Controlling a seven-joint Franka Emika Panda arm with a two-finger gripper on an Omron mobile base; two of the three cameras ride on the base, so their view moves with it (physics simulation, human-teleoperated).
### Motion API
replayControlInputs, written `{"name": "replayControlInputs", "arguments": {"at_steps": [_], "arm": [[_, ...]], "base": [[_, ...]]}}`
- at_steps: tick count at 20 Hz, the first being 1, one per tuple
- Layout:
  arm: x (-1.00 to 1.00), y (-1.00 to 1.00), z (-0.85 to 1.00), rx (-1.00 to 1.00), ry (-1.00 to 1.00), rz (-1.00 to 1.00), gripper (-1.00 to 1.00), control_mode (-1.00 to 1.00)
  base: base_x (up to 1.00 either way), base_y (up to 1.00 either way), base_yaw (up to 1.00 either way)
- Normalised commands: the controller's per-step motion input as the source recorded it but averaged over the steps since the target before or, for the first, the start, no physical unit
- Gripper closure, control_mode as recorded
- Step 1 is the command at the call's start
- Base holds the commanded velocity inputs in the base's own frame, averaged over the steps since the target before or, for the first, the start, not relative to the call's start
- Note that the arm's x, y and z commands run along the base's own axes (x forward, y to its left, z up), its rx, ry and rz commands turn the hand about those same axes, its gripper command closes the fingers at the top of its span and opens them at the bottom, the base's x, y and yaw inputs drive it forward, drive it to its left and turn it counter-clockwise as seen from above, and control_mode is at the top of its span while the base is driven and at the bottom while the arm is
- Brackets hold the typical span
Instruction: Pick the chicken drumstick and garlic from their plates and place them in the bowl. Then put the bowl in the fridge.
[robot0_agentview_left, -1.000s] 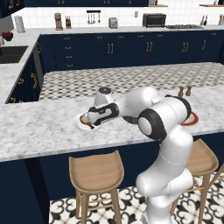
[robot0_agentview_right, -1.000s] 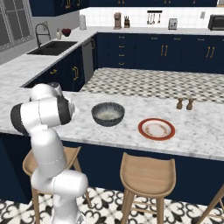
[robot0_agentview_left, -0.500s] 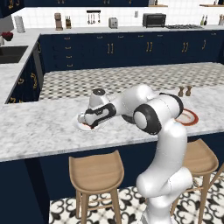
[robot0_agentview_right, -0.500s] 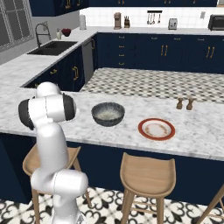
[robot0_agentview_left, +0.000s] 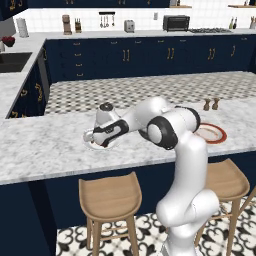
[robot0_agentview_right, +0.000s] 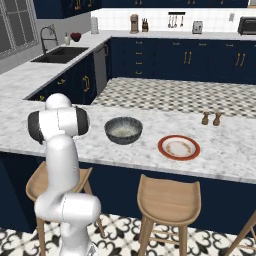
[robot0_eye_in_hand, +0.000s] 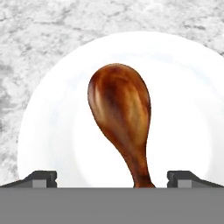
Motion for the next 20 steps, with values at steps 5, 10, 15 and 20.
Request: {"name": "replayControlInputs", "arguments": {"at_steps": [5, 10, 15, 20], "arm": [[0.28, 0.14, -0.13, 0.0, 0.0, 0.0, -1.0, -1.0], [0.17, -0.08, -0.19, 0.0, 0.0, 0.04, -1.0, -1.0], [0.07, -0.08, -0.24, 0.0, 0.0, 0.05, -1.0, -1.0], [0.12, -0.15, -0.28, 0.0, 0.0, 0.07, -1.0, -1.0]], "base": [[0.0, 0.0, 0.0], [0.0, 0.0, 0.0], [0.0, 0.0, 0.0], [0.0, 0.0, 0.0]]}}
